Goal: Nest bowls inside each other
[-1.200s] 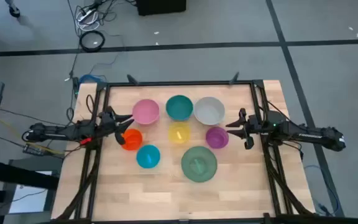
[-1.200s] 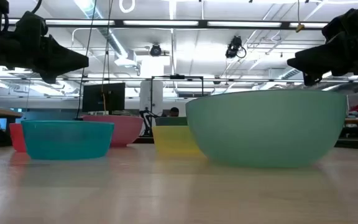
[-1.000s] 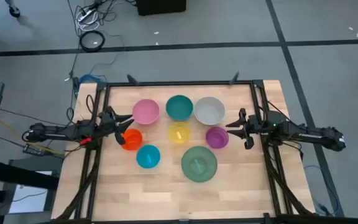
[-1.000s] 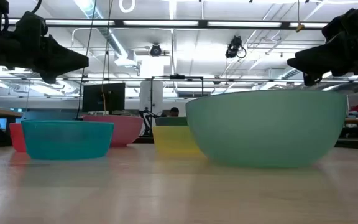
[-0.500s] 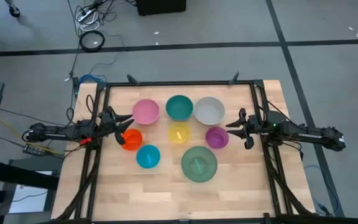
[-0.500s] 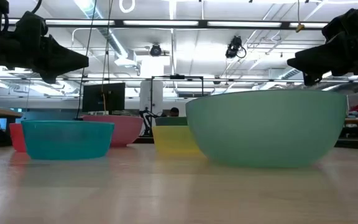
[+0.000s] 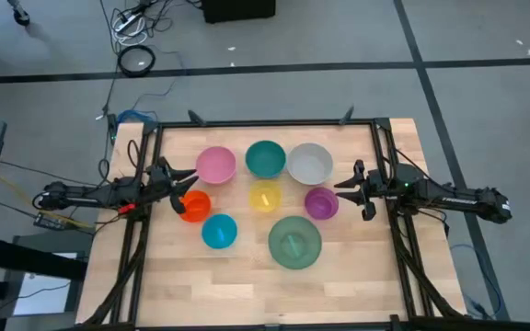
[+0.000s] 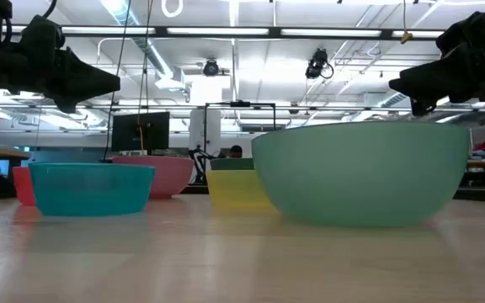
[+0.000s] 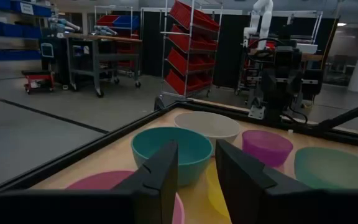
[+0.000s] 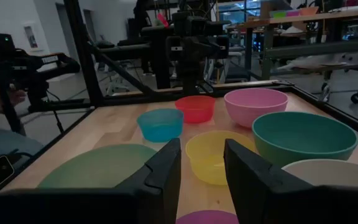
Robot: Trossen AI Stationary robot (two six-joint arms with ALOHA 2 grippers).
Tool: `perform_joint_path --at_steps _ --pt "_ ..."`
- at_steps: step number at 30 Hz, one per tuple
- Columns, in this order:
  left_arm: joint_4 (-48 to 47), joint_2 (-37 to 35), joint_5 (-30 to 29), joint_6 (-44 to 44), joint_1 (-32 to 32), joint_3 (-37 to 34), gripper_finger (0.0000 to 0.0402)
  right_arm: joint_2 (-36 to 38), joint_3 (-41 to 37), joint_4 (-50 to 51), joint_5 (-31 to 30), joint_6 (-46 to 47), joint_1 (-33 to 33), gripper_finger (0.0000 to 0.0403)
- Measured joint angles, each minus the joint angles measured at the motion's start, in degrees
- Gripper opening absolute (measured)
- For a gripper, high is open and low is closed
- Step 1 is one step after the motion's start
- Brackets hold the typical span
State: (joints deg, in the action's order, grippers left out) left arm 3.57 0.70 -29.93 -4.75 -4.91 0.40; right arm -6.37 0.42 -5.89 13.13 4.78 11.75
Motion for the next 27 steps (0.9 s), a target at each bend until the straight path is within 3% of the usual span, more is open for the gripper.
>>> perform_joint_path --at_steps 25,27 --pt "1.9 0.0 0.0 0.0 0.0 0.0 0.0117 0.0 0.0 0.0 0.0 0.0 0.0 0.0112" --pt "2.6 0.0 0.0 0.0 0.0 0.0 0.0117 0.0 0.0 0.0 -0.1 -3.5 0.0 0.0112"
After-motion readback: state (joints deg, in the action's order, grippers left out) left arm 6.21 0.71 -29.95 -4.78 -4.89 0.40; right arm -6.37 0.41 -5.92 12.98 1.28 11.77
